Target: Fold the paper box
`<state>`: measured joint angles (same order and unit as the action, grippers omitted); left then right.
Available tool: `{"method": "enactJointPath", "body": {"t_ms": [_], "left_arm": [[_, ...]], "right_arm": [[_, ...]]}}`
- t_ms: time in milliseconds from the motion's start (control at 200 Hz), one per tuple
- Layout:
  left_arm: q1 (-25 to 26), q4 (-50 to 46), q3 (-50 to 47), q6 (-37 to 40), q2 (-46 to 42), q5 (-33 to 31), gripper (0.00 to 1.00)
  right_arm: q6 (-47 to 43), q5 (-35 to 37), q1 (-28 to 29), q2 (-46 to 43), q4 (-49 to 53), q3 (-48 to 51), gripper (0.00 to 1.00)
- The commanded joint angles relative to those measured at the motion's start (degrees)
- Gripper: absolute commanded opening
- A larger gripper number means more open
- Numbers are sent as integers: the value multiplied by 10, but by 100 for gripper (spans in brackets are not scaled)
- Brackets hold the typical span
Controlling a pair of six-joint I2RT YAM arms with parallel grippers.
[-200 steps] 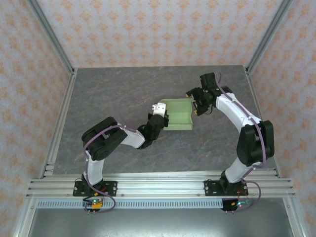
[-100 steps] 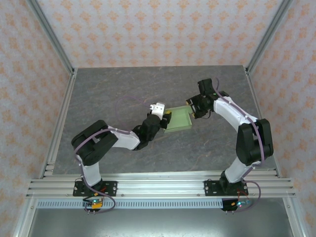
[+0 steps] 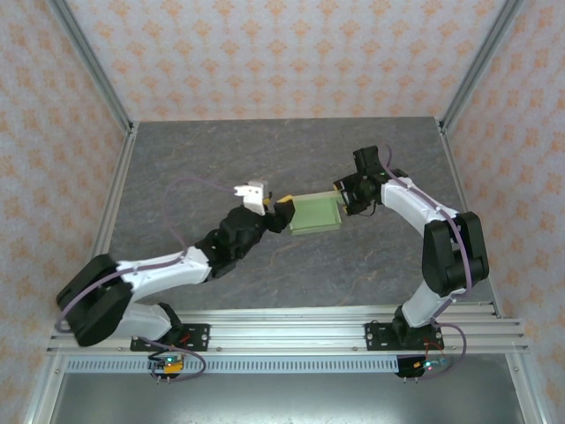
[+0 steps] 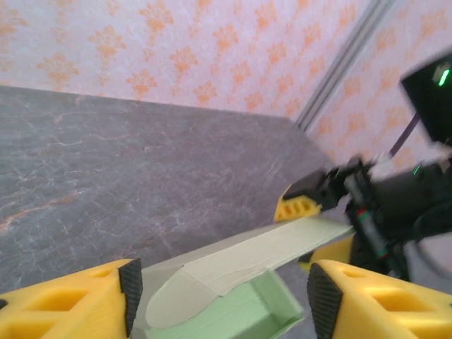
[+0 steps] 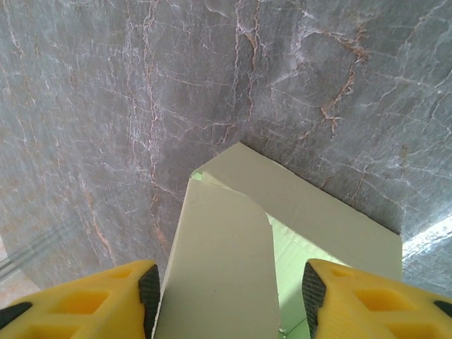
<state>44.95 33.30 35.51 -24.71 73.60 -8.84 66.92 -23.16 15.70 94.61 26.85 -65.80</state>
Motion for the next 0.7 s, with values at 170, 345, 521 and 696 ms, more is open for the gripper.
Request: {"method": "enactJointPath", "body": {"t_ms": [170,345,521,696], "left_arm": [[-113,-254,110,-236,1,46,80],[-116,-254,193,-295,101,122,80],[-115,-213,233,-351,178,155,74],[-113,-188,234,-395,214,181,70]], "right_arm": [[-14,-33,-25,-8,24,-34,73],[-11,-83,-27,23,18,-54,72],[-4,-101,-26,36,5,-50,68],[-8,-99,-22,32,7,-48,63]]}}
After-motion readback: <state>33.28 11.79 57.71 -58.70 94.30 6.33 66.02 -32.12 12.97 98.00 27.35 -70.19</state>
